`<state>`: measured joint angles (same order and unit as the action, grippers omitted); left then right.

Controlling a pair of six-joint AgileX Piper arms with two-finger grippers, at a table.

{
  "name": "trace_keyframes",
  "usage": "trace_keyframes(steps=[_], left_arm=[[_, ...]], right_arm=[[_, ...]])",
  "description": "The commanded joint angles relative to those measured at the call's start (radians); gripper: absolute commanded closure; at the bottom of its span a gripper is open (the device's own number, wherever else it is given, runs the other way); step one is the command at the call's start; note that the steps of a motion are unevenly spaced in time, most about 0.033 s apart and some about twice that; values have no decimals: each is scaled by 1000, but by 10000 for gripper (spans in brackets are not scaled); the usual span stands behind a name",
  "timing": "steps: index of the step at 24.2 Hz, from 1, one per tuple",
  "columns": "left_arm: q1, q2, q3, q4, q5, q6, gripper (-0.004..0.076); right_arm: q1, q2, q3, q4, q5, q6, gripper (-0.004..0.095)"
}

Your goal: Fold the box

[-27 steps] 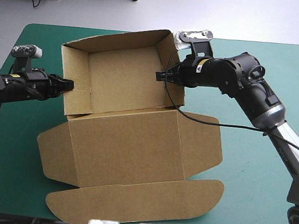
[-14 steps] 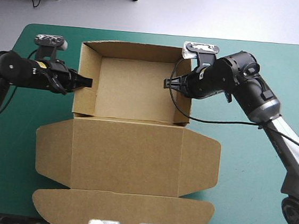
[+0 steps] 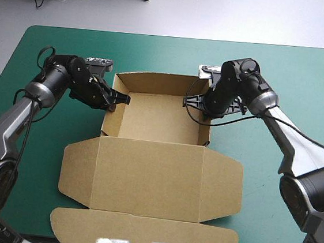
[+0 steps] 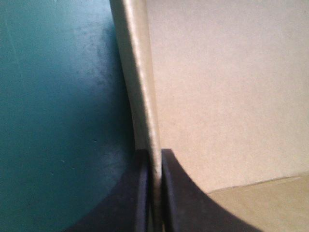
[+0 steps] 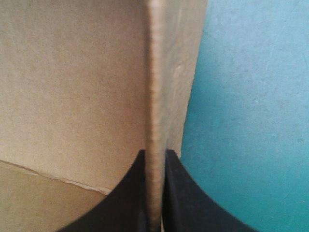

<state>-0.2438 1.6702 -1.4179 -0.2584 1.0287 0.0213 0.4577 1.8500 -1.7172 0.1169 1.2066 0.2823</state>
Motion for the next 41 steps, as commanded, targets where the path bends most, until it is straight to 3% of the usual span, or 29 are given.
trace_keyframes(steps=[1, 7, 16, 23, 28, 41], left_arm=[[-29, 27, -77, -102, -20, -44, 734], [-52, 145, -189, 96, 104, -115, 734], [-61, 170, -213, 56, 108, -69, 722], [-61, 170, -259, 56, 129, -53, 494], [-59, 170, -298, 69, 128, -53, 323], [-59, 167, -302, 160, 166, -53, 297]], right_arm=[[2, 6, -30, 168, -57, -18, 909], [-17, 81, -30, 219, -77, -25, 909], [-17, 81, -30, 163, -103, -86, 902], [-15, 81, -30, 76, -56, -89, 595], [-15, 78, -30, 51, -53, -89, 471], [-15, 73, -213, -85, 42, -84, 457]])
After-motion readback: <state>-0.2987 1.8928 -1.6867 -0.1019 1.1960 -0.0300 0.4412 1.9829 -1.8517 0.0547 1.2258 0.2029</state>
